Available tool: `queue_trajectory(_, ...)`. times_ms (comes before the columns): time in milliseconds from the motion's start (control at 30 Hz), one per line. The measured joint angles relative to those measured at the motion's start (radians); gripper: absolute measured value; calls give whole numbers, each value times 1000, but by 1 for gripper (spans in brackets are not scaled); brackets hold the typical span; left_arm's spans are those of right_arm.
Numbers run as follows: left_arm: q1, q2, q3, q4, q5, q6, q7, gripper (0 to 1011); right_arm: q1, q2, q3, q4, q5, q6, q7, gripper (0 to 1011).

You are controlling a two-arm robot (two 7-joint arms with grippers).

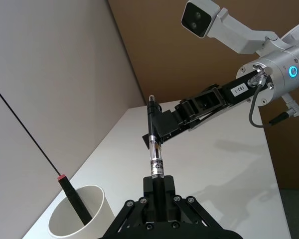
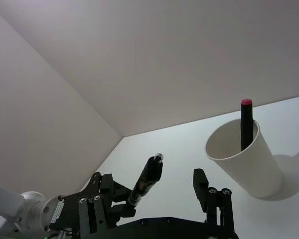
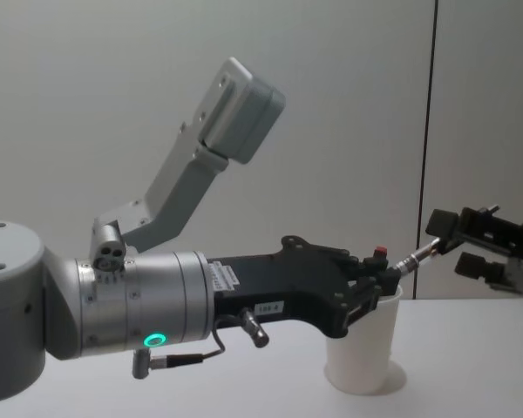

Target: Place the pen into the pen holder.

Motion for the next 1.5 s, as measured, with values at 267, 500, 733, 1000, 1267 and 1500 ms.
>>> queue_trajectory(267, 0, 0, 0, 0, 0, 0, 0, 129, 2, -6, -11, 4, 31, 10, -19, 1001)
queue_trajectory(500, 0, 0, 0, 0, 0, 0, 0, 129, 2, -9, -17, 7, 54, 11, -31, 1001)
queue_trajectory(733, 0, 0, 0, 0, 0, 0, 0, 129, 2, -11, -23, 10, 78, 7, -40, 917)
queue_trajectory(1000, 0, 0, 0, 0, 0, 0, 0, 129, -1, -11, -28, 12, 108, -9, -38, 665)
queue_trajectory(1267, 0, 0, 0, 0, 0, 0, 0, 129, -7, -10, -30, 13, 150, -37, -23, 399)
queue_trajectory(1500, 0, 0, 0, 0, 0, 0, 0, 129, -14, -8, -32, 13, 178, -63, -11, 177)
